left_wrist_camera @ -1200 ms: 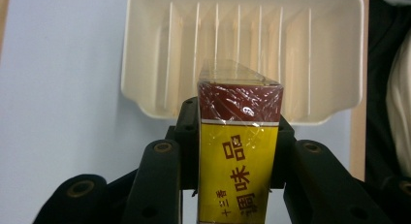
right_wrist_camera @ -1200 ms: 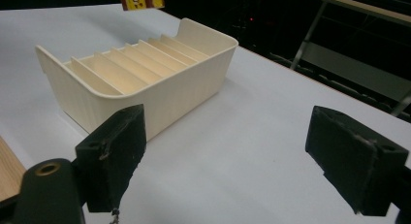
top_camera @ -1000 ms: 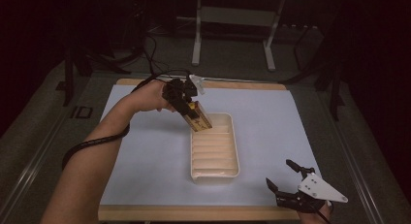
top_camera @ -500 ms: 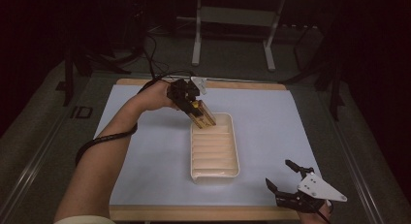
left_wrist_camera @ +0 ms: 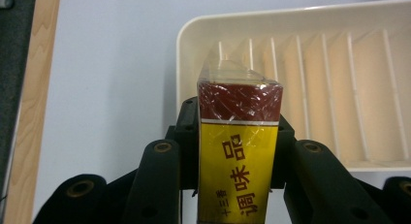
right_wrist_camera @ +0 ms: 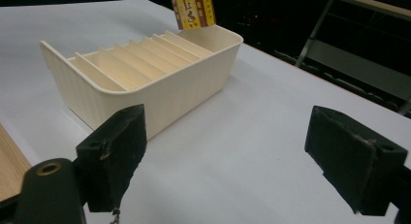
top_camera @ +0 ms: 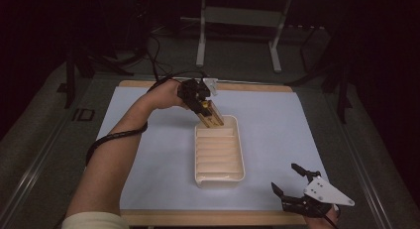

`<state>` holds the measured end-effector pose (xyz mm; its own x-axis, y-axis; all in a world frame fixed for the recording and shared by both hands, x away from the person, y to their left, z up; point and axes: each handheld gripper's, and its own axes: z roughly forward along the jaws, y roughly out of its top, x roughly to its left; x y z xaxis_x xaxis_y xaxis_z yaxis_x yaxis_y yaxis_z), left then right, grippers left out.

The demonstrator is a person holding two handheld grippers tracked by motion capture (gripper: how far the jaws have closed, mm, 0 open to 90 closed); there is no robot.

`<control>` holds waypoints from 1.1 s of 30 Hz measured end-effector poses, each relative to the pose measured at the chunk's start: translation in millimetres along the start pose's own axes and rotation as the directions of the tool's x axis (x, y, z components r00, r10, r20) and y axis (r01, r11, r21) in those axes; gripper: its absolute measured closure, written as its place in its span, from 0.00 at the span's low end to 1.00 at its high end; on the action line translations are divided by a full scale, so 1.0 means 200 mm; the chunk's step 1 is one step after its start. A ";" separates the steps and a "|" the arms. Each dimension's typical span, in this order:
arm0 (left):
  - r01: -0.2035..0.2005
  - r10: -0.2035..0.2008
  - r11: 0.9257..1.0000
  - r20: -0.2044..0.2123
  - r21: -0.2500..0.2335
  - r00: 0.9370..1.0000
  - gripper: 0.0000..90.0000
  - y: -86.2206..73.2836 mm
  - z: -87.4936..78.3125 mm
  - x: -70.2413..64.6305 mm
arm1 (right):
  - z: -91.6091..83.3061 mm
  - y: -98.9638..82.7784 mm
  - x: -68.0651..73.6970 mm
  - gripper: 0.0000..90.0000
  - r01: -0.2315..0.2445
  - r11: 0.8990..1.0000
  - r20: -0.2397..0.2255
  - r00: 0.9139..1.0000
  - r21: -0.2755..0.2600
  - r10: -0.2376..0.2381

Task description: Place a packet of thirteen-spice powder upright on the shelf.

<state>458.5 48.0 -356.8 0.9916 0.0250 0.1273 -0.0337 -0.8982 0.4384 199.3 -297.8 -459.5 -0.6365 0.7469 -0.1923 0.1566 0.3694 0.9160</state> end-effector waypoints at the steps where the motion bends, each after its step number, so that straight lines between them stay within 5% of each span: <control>1: -0.006 0.006 1.000 -0.008 0.003 1.000 0.76 0.00 0.01 0.00 | 0.00 0.00 0.00 0.17 -0.001 1.000 -0.001 1.000 0.001 0.001; 16: 0.042 -0.042 0.995 -0.003 0.089 0.999 0.75 0.00 0.16 0.03 | 0.00 0.00 0.00 0.17 0.002 1.000 -0.004 1.000 0.003 -0.002; 20: 0.043 -0.046 0.993 0.028 0.114 0.999 0.76 0.01 0.22 0.03 | 0.00 0.00 0.00 0.17 0.005 1.000 -0.004 1.000 0.000 -0.005; 33: 0.063 -0.076 0.978 0.061 0.199 0.995 0.76 0.04 0.34 0.05 | 0.00 0.00 0.00 0.17 0.001 1.000 -0.008 1.000 -0.003 -0.001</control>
<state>477.0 11.7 -412.3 0.9970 0.0666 0.0390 0.0543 -0.9643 0.2592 199.3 -298.2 -459.2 -0.6429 0.7418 -0.1907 0.1538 0.3689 0.9167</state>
